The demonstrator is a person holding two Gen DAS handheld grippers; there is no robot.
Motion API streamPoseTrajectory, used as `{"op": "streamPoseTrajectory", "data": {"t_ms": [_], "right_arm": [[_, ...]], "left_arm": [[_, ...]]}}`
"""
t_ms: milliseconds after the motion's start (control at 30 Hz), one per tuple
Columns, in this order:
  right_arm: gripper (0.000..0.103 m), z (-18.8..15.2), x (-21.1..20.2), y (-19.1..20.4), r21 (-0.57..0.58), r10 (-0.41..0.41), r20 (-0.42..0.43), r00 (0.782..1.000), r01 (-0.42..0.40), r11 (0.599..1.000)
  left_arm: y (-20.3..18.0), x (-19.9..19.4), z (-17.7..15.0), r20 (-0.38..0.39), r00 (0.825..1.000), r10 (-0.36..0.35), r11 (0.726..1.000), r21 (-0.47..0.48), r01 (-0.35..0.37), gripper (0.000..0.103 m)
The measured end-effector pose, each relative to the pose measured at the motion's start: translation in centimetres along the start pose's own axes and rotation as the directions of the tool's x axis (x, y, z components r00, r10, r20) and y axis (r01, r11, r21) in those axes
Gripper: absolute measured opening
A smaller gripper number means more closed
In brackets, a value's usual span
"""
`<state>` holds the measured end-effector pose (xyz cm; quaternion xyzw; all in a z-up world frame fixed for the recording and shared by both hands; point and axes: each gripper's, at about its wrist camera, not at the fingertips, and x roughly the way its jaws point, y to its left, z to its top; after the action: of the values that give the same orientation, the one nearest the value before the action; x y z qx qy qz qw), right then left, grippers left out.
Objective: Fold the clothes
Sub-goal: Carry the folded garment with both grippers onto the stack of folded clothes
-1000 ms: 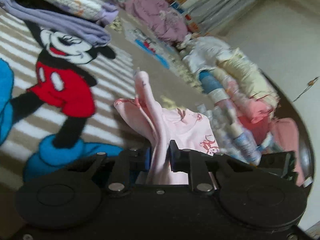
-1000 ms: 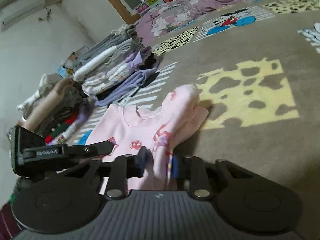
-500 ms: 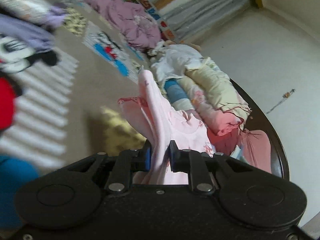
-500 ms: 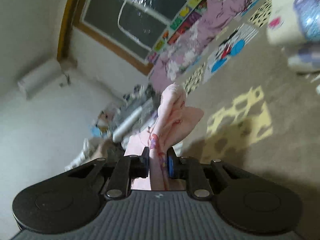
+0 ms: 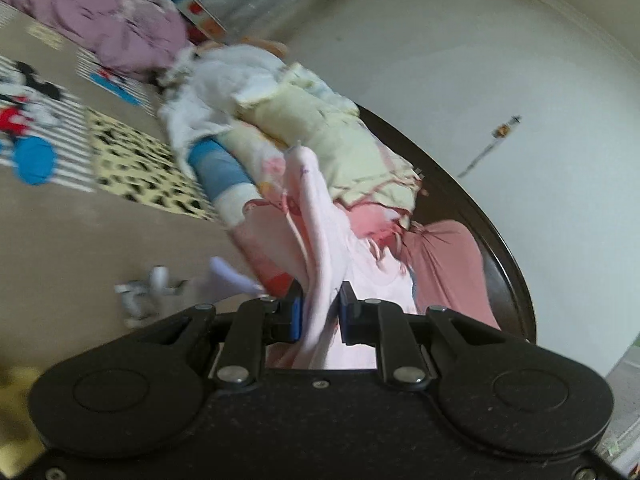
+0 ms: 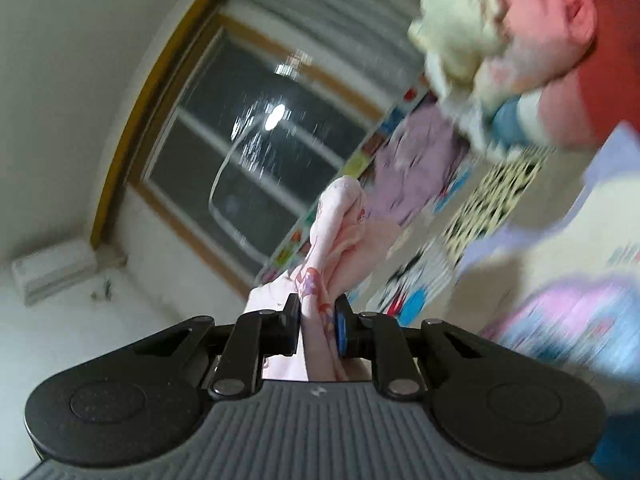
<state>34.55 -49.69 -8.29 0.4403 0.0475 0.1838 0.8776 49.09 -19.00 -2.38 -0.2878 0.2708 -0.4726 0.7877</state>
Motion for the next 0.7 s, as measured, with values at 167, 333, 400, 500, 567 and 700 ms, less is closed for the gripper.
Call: {"op": "streamPoseTrajectory", "data": {"t_ms": [167, 333, 400, 500, 567, 700], "right_arm": [[0.019, 2.1, -1.7, -3.8, 0.032, -0.077, 0.085, 0.993, 0.074, 0.997], [0.019, 2.7, -1.8, -5.8, 0.008, -0.160, 0.115, 0.980, 0.160, 0.987], [0.019, 2.9, -1.7, -5.9, -0.022, -0.194, 0.124, 0.973, 0.198, 0.980], [0.019, 3.2, -1.6, -6.1, -0.062, -0.244, 0.135, 0.960, 0.254, 0.965], [0.019, 3.0, -1.4, -6.3, -0.096, -0.299, 0.135, 0.945, 0.313, 0.945], [0.025, 2.2, -0.3, -5.8, -0.231, -0.446, 0.147, 0.883, 0.469, 0.853]], "left_arm": [[0.9, 5.0, -0.7, -0.057, 0.997, -0.042, 0.999, -0.015, 0.042, 0.015], [2.6, 7.7, -1.6, -0.078, 0.995, -0.067, 0.996, -0.064, 0.062, 0.015], [3.1, 8.5, -1.9, -0.082, 0.994, -0.072, 0.994, -0.084, 0.065, 0.015], [3.7, 9.2, -2.7, -0.091, 0.994, -0.061, 0.994, -0.099, 0.052, 0.015], [4.2, 9.6, -3.2, -0.099, 0.995, 0.002, 0.997, -0.083, -0.010, 0.018], [0.8, 9.4, -4.4, -0.048, 0.969, 0.242, 0.932, 0.291, -0.218, 0.028]]}}
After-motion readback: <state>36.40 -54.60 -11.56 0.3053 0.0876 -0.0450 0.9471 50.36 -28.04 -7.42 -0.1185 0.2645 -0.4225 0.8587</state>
